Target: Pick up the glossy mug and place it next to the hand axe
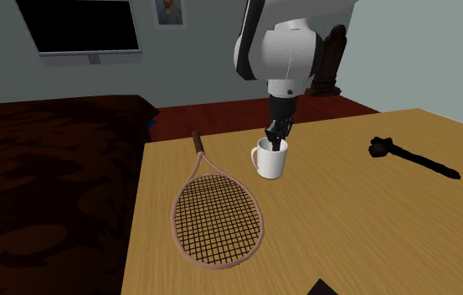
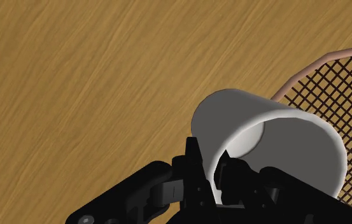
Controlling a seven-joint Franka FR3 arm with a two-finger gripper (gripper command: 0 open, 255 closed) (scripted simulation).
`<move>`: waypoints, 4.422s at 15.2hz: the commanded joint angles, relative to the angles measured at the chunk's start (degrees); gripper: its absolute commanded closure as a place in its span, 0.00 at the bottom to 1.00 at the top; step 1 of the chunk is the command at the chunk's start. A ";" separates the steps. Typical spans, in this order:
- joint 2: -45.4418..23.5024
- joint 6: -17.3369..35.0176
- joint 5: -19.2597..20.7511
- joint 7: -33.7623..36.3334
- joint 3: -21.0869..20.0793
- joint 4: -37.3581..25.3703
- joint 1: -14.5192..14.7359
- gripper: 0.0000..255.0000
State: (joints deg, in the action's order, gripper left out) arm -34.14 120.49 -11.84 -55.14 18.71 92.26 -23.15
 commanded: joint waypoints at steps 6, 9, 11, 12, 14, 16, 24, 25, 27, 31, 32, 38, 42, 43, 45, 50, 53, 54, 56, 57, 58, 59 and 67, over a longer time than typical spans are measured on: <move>2.70 -4.06 0.99 0.52 0.63 -1.45 0.30 1.00; 3.67 -5.87 1.36 0.74 0.85 -2.33 0.39 1.00; 4.27 -7.10 1.60 0.88 0.98 -3.00 0.44 1.00; 4.55 -7.73 1.71 0.95 1.05 -3.35 0.46 1.00; 5.09 -8.99 1.93 1.09 1.17 -4.10 0.49 1.00; 5.54 -10.14 2.11 1.20 1.26 -4.83 0.50 1.00; 6.84 -7.54 1.83 -8.05 3.74 -0.65 -5.75 1.00; 6.77 -7.34 1.74 -9.23 4.02 -0.48 -6.61 1.00; 6.48 -7.02 1.51 -11.62 4.57 -0.35 -8.39 1.00; 5.32 -6.70 0.87 -16.42 5.54 -1.01 -12.16 1.00; 4.91 -6.69 0.67 -17.63 5.76 -1.36 -13.15 1.00; 1.43 -7.28 -0.76 -24.69 6.74 -5.14 -19.52 1.00; -1.87 -8.37 -1.90 -29.15 7.08 -9.38 -24.18 1.00; -2.82 -8.74 -2.19 -30.21 7.11 -10.68 -25.41 1.00; -4.89 -9.63 -2.79 -32.26 7.14 -13.61 -27.94 1.00; -11.22 -12.87 -4.30 -36.83 6.88 -23.29 -34.79 1.00; -15.54 -15.45 -5.06 -38.80 6.53 -30.42 -38.87 1.00; -15.76 -14.84 -5.13 -38.85 6.46 -30.01 -38.83 1.00; -16.23 -13.66 -5.30 -38.94 6.33 -29.25 -38.77 1.00; -16.49 -13.08 -5.39 -38.98 6.26 -28.92 -38.74 1.00; -16.76 -12.51 -5.48 -39.03 6.19 -28.60 -38.73 1.00; -17.02 -11.93 -5.57 -39.07 6.12 -28.27 -38.71 1.00; -19.72 -7.79 -6.35 -39.37 5.44 -26.73 -38.81 1.00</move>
State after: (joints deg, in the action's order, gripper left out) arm -53.32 112.34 -18.08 -94.49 24.26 65.76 -61.83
